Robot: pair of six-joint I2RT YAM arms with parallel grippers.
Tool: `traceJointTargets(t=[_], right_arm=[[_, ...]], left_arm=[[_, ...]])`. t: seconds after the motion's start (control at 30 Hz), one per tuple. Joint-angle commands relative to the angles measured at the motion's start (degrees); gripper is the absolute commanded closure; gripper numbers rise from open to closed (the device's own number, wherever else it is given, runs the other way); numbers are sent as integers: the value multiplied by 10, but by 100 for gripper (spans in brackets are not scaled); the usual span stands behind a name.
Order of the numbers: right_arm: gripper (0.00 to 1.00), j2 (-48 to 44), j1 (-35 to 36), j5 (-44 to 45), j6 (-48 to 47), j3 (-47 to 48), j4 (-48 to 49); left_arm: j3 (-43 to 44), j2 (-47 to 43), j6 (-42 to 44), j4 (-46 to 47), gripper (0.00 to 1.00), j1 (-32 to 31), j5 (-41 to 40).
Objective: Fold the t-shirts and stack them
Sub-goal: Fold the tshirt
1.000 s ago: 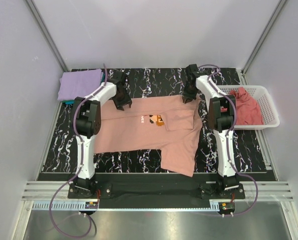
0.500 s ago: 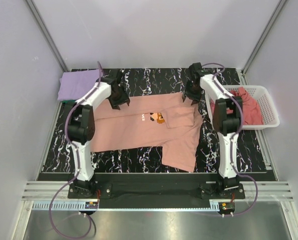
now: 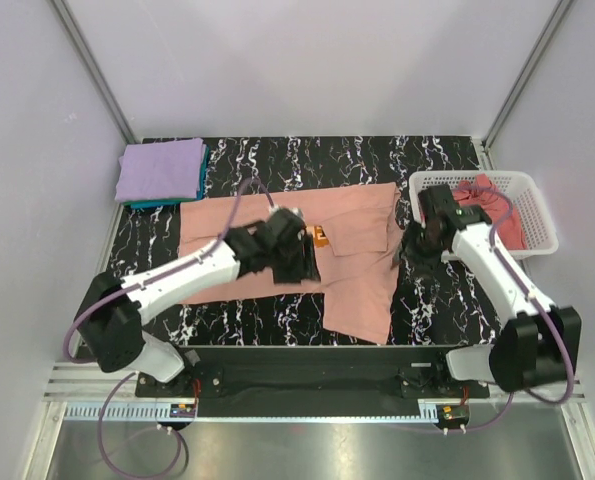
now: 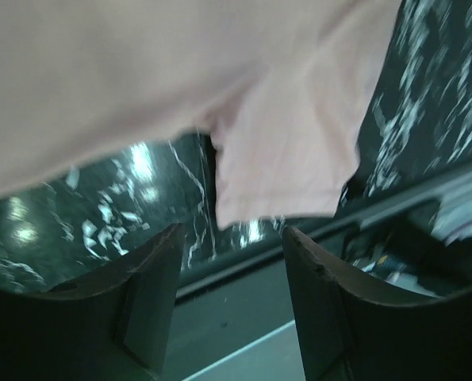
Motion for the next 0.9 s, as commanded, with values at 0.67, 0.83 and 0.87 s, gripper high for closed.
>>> traceJointTargets(t=[0.67,0.83,0.87], right_arm=[[48,-189,47,-42,124,-288,23],[49,-195,52,-56,146,-331,53],[50,-194,53,-64,153,-342,61]], left_arm=[[-105,141,-106,183,43,-133,77],[-79,164,-111,176,55,-141,80],[-77,165,-115,177,61,-141,82]])
